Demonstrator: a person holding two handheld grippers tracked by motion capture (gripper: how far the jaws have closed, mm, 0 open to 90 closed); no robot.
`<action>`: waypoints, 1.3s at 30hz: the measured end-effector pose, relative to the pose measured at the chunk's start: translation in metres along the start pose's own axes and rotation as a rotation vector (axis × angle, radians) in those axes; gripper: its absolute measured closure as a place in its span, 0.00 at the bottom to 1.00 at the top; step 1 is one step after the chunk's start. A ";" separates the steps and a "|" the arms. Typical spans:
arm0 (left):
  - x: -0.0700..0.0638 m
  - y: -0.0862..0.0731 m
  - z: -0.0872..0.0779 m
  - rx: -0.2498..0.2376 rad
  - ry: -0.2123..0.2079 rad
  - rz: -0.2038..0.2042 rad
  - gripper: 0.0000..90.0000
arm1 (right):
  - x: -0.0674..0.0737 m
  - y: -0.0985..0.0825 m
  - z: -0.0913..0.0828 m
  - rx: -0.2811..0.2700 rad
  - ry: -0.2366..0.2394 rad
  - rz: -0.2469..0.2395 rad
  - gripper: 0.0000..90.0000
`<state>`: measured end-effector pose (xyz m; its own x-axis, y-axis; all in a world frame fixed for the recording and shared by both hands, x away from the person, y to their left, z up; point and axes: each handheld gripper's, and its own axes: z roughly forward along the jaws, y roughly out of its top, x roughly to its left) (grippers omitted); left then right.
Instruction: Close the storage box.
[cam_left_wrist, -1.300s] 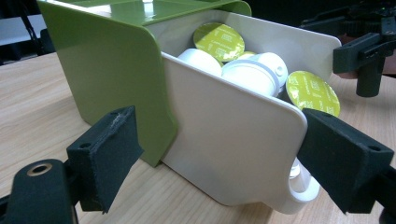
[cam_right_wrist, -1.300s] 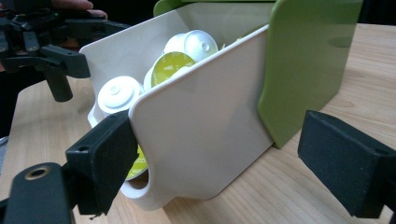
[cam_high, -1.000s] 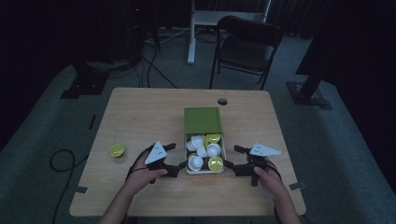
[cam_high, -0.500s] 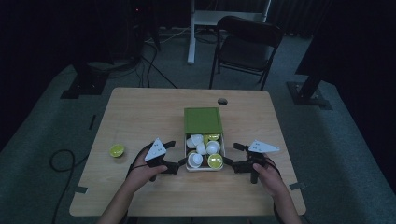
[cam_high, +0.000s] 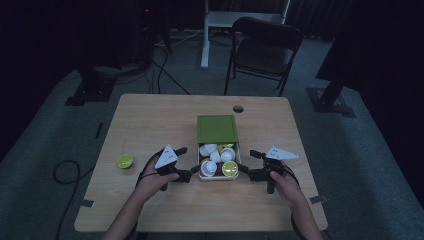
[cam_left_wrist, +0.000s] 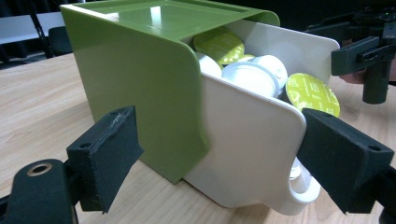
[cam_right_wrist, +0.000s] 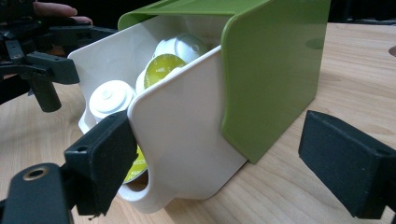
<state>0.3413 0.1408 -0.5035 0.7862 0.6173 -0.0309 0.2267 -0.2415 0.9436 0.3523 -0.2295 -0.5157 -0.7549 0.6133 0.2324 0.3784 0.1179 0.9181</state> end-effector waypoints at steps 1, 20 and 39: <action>0.000 0.001 0.000 0.004 0.007 0.007 0.16 | -0.001 0.001 0.001 0.000 -0.003 -0.001 0.13; 0.009 0.005 0.008 0.007 0.019 -0.010 0.16 | -0.011 0.008 0.010 0.005 -0.030 0.036 0.13; 0.023 0.007 0.017 -0.006 0.044 -0.044 0.16 | -0.018 0.016 0.020 0.015 -0.076 0.051 0.13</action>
<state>0.3705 0.1406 -0.5037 0.7491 0.6599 -0.0578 0.2570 -0.2091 0.9435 0.3824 -0.2234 -0.5115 -0.6914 0.6766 0.2532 0.4239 0.0961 0.9006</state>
